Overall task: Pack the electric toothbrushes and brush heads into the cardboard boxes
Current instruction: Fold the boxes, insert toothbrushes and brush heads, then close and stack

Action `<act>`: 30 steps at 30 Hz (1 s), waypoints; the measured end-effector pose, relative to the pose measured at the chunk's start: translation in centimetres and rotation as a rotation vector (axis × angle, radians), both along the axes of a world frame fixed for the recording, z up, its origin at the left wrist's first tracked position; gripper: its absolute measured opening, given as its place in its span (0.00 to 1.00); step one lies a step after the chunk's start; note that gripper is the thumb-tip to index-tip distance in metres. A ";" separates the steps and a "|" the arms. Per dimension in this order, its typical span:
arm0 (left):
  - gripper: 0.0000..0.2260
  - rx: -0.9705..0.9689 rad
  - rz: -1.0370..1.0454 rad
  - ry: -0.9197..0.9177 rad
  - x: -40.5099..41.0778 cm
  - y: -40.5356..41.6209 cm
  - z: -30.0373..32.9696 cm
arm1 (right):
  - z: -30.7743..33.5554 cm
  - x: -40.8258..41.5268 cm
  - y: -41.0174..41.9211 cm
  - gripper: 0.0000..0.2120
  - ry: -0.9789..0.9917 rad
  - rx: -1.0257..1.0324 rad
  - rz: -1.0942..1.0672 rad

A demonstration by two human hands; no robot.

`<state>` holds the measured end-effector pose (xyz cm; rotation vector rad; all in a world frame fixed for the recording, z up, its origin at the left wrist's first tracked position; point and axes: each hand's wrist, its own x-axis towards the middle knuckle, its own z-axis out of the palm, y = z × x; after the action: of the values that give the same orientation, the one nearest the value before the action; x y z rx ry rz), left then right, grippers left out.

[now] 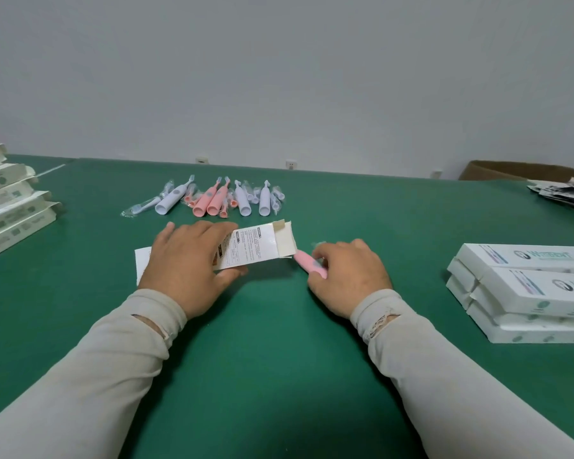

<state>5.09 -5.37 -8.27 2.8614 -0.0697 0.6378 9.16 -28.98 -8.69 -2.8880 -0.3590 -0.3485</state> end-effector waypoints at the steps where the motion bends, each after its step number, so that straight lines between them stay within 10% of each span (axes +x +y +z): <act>1: 0.28 0.008 -0.005 0.006 0.1 0.0 0.0 | 0.0 0.0 0.2 0.13 0.003 -0.024 -0.002; 8: 0.27 -0.009 -0.016 -0.048 0.8 0.3 -0.1 | 1.9 0.9 -0.5 0.11 -0.084 0.087 -0.140; 11: 0.27 -0.012 -0.026 -0.057 1.0 0.3 -0.2 | 2.7 0.8 -1.5 0.11 -0.133 0.772 -0.032; 16: 0.28 0.005 -0.074 -0.047 1.1 -0.2 -0.4 | 3.6 -1.0 -0.3 0.13 0.377 1.641 0.381; 30: 0.25 -0.082 -0.161 -0.164 0.7 -0.4 -0.3 | 2.6 -0.2 -0.8 0.07 0.572 1.729 0.301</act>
<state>5.78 -5.75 -8.56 2.6858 -0.2893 0.8191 8.95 -29.77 -6.11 -1.1118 -0.1834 0.1978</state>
